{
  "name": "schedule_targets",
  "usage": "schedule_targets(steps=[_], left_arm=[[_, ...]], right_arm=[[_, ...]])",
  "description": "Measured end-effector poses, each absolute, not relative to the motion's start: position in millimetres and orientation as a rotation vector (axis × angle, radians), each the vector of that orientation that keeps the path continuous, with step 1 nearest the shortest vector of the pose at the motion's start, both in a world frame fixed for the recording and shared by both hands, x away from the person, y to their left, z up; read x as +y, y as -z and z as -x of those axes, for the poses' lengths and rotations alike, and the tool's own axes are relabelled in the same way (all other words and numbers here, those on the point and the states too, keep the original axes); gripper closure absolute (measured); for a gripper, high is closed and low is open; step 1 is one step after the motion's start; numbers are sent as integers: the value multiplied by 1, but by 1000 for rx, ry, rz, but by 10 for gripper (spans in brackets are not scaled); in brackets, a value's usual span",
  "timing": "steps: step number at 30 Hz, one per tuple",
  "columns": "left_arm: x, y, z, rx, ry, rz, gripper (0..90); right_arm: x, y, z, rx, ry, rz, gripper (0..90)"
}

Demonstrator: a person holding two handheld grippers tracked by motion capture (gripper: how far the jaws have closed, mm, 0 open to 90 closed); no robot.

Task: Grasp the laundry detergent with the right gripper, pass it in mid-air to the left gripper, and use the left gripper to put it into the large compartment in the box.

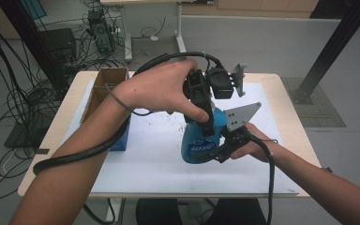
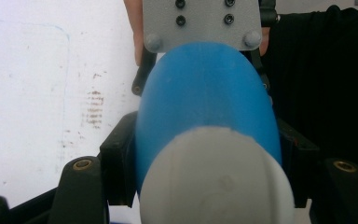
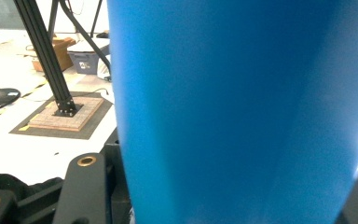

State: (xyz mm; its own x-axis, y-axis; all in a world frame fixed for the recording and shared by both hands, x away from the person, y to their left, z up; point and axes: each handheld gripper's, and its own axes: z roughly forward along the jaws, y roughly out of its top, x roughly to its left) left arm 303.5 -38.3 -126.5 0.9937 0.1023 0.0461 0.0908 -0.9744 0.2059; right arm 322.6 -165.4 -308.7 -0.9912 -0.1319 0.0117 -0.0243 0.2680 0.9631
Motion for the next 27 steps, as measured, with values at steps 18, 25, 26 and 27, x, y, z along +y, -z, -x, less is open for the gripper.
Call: schedule_targets(steps=[18, 25, 26, 27], left_arm=[[-34, 129, -305, 156, -89, -2921, 376], [-34, 131, -306, 166, -88, -2935, 377], [-34, 131, -306, 166, -88, -2935, 377], [-34, 131, -306, 168, -86, -2935, 377]], right_arm=[[-163, 310, -325, -2431, 1839, -156, 404], [-162, 312, -327, -2431, 1832, -158, 403], [-162, 312, -327, -2432, 1831, -158, 403], [-162, 312, -327, -2432, 1831, -158, 403]])
